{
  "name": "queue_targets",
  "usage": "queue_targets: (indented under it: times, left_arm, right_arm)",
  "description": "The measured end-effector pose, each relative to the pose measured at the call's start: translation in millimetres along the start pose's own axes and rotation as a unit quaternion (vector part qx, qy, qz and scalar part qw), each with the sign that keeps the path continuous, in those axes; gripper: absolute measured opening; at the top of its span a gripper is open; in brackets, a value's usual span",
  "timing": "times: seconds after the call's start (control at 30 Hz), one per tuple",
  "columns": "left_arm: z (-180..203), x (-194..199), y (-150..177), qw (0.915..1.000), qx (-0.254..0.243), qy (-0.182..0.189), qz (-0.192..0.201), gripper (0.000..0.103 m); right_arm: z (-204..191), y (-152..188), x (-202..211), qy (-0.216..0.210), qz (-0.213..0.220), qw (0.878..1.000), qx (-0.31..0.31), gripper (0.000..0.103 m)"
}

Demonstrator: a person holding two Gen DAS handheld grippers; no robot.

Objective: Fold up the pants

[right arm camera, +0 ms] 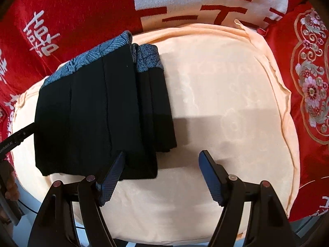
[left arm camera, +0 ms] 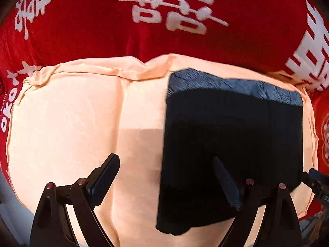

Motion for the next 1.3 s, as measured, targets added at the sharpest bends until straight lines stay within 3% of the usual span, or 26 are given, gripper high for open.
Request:
queue_targets:
  times: [0.43,0.6,0.67,0.83,1.0,1.17,1.3]
  left_arm:
    - [-7,-17,3,0.9988,0.008,0.040,-0.025,0.092]
    - [-5,-20,1,0.9982,0.001,0.055,-0.021,0.092]
    - [-4,-20,1,0.9975,-0.006,0.067,-0.021,0.092]
    - [4,-27,5,0.9906,-0.031,0.125,-0.045,0.092]
    - [3,-35,2,0.9875,-0.039,0.145,-0.048,0.092]
    - [8,-41,-4,0.9809,-0.033,0.184,-0.055,0.092]
    - [17,-50,-5,0.9721,-0.036,0.220,-0.072,0.093]
  right_arm:
    - [-12,-16,-10,-0.072,-0.005,0.997,0.000,0.078]
    - [-12,-23,-14,-0.118,-0.005,0.993,-0.001,0.079]
    - [-12,-23,-20,-0.156,-0.019,0.987,-0.008,0.081]
    - [-2,-26,-26,-0.215,-0.026,0.976,-0.034,0.081]
    - [15,-33,-33,-0.244,-0.028,0.967,-0.066,0.082]
    - [18,-35,-47,-0.287,-0.056,0.954,-0.065,0.090]
    - [19,-37,-60,-0.289,-0.072,0.954,-0.040,0.090]
Point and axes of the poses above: each gripper's, at about its wrist camera, not at the fingertips, and x roughly against the way its jaws point, z to its right, y to its underside, the point moved 7 cm from there along -x, roughly the way its jaws point, and after that the axes turned 9 degrees about -y, right-handed, at the moved point
